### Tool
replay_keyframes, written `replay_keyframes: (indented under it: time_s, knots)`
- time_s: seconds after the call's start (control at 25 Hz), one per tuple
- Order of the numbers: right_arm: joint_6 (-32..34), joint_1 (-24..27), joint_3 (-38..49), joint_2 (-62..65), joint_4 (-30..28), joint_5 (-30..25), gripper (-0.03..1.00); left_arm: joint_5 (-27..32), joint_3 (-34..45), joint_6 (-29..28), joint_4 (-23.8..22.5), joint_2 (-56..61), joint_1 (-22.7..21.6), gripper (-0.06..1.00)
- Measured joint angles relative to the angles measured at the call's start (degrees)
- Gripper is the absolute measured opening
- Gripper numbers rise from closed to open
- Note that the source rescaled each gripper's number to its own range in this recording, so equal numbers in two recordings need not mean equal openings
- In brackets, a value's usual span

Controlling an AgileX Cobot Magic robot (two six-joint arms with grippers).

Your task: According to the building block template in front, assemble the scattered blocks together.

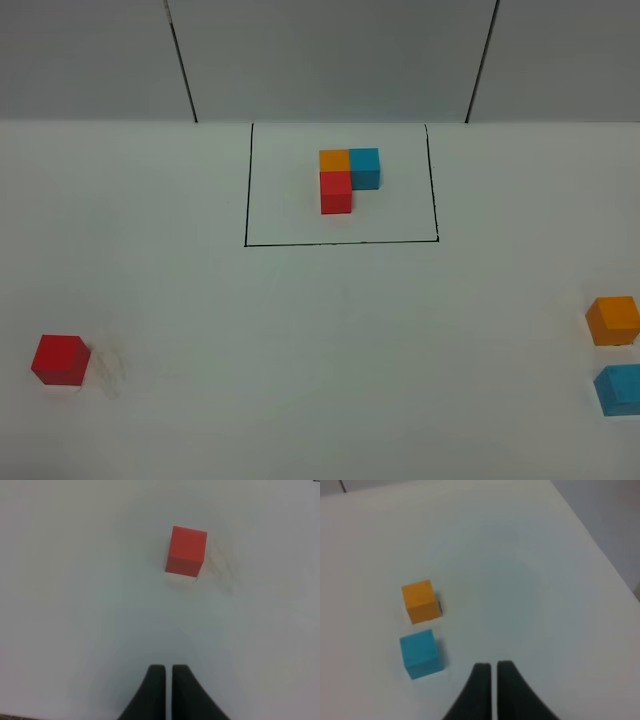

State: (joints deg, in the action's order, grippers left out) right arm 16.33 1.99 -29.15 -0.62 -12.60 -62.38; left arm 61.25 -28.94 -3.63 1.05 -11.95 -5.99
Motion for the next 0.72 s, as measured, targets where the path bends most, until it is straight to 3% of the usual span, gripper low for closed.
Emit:
replay_keyframes:
  time_s: [0.72]
  knots:
    - [0.0,0.0,0.0,0.0,0.0,0.0,0.0,0.0,0.0,0.0,0.0,0.0,0.0,0.01]
